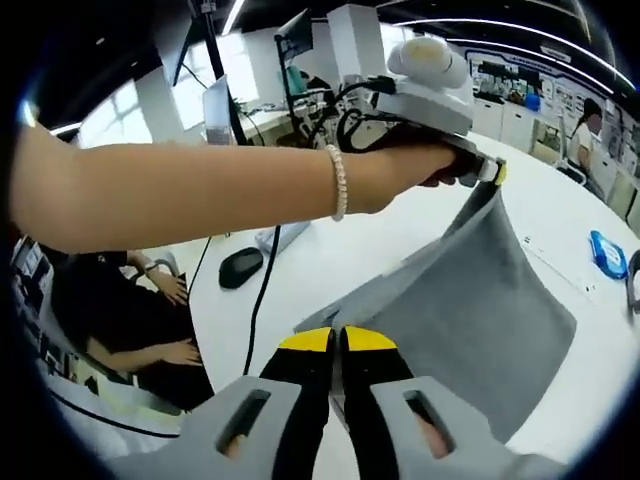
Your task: Fold the towel on the table until its edges align and the towel forms a compact rectangular stack.
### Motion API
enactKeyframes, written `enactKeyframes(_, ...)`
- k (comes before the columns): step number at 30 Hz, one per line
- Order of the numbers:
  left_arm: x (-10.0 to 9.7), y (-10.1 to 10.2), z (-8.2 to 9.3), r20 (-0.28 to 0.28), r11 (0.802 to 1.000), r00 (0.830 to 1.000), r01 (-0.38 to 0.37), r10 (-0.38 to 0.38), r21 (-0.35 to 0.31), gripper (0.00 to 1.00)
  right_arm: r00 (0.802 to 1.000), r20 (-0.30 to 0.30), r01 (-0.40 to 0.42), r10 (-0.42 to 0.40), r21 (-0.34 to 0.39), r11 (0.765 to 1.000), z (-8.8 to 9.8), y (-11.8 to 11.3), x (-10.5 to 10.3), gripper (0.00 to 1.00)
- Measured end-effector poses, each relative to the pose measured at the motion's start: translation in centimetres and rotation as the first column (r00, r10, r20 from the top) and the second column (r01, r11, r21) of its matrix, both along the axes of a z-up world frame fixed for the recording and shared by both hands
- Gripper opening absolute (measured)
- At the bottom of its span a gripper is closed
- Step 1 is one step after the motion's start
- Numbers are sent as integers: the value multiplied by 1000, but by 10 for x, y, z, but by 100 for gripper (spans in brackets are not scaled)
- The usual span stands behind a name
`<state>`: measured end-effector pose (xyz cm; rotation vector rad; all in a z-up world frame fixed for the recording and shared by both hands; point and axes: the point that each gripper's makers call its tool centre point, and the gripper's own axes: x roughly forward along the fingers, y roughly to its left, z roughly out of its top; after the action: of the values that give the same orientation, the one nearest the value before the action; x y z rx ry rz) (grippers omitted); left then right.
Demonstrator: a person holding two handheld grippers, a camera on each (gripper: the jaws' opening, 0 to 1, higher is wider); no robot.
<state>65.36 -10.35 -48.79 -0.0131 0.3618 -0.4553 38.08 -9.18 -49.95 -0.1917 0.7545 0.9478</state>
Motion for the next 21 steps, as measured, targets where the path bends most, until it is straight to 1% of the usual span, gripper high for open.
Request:
enactKeyframes(1, 0, -4, 4, 7, 1000, 1000, 5, -5, 0, 7, 1000, 5, 15, -15, 12, 1000, 6, -5, 0, 0)
enactKeyframes(2, -1, -10, 12, 23, 1000, 1000, 13, -13, 4, 6, 1000, 12, 24, -24, 20, 1000, 10, -8, 0, 0)
enactKeyframes(4, -1, -20, 24, 40, 1000, 999, 21, -21, -7, 6, 998, 25, 50, -50, 34, 998, 21, -18, -2, 0)
enactKeyframes(5, -2, -29, 34, 55, 999, 998, 36, -34, -25, 6, 998, 34, 59, -60, 42, 997, 26, -22, -2, 0)
enactKeyframes(6, -2, -35, 39, 60, 999, 997, 43, -41, -31, 6, 996, 46, 71, -74, 51, 996, 33, -27, -3, 0)
enactKeyframes(9, -8, -63, 58, 77, 993, 992, 109, -105, -50, 6, 993, 69, 90, -95, 67, 994, 49, -40, -7, 0)
enactKeyframes(12, -14, -83, 75, 107, 990, 985, 140, -136, -30, 6, 988, 91, 113, -122, 90, 990, 66, -55, -10, 0)
enactKeyframes(16, -18, -107, 92, 135, 985, 978, 167, -161, -36, 6, 981, 129, 136, -147, 88, 987, 83, -75, -14, 0)
enactKeyframes(18, -20, -116, 97, 140, 984, 976, 175, -168, -43, 6, 973, 161, 153, -163, 75, 985, 92, -89, -17, 0)
enactKeyframes(21, -23, -132, 102, 145, 979, 971, 198, -190, -47, 6, 967, 179, 174, -184, 73, 982, 101, -103, -20, 0)
